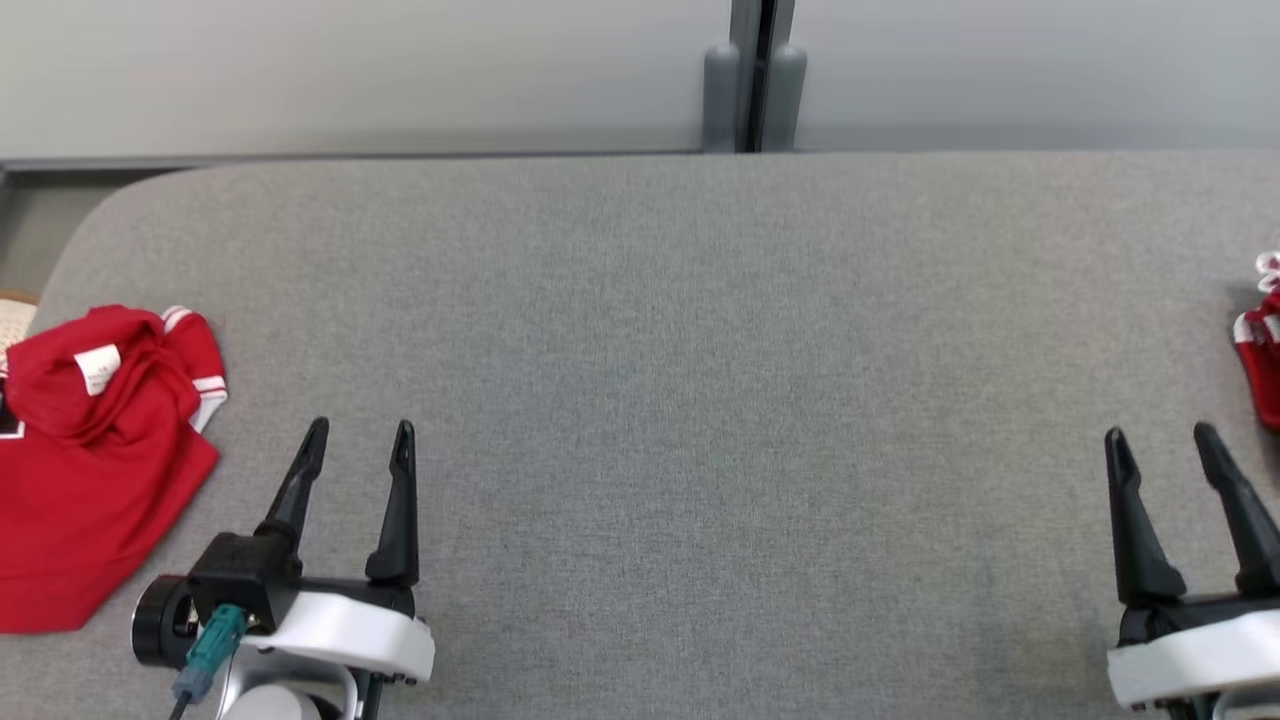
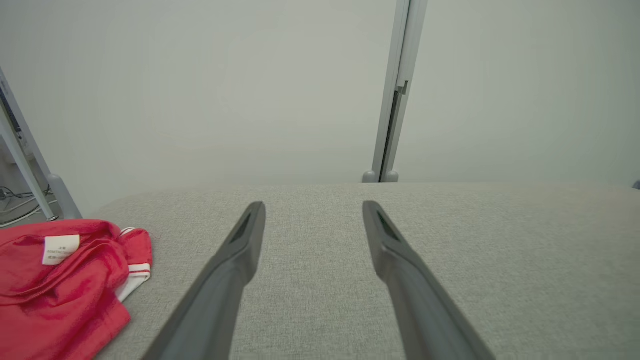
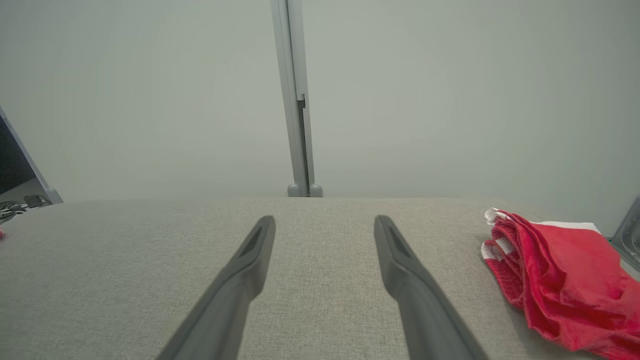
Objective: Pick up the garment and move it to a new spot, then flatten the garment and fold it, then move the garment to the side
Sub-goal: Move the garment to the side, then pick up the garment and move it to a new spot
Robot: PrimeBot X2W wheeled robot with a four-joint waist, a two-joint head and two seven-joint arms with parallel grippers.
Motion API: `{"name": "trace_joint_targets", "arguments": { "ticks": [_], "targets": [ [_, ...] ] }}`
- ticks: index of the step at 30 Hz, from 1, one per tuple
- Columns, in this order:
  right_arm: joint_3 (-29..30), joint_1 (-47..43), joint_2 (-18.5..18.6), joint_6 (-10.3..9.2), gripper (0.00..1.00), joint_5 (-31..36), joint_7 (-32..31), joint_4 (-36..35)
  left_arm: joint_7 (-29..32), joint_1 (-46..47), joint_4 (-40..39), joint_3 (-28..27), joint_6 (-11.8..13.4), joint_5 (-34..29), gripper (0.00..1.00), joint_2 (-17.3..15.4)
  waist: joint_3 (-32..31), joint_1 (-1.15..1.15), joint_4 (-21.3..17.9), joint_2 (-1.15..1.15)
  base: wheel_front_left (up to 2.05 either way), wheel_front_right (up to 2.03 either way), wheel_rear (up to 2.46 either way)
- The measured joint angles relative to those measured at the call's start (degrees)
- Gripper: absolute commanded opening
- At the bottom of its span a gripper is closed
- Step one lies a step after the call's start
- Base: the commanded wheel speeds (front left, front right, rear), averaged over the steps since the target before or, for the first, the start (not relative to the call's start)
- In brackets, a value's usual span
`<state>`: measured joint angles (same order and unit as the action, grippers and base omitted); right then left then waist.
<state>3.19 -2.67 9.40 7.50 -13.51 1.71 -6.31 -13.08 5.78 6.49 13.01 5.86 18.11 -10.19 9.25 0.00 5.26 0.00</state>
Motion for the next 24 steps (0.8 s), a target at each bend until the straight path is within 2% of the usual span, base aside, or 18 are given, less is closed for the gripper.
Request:
{"name": "trace_joint_targets", "arguments": {
  "ticks": [12,24],
  "targets": [
    [-0.5,-8.1,-0.7,0.0,1.0,-0.5,-2.8,-2.2,2.5,-8.0,0.0,1.0,0.3,0.7,1.0,-1.6,-9.0,0.0,-0.7,0.0,0.0,0.0,0.0],
    [0.4,-10.0,-1.0,0.0,1.0,-0.5,-3.8,-3.8,3.6,-9.1,-0.7,1.6,0.8,1.5,1.0,-1.8,-10.8,0.0,-0.7,0.0,0.0,0.0,0.0]
  ]
}}
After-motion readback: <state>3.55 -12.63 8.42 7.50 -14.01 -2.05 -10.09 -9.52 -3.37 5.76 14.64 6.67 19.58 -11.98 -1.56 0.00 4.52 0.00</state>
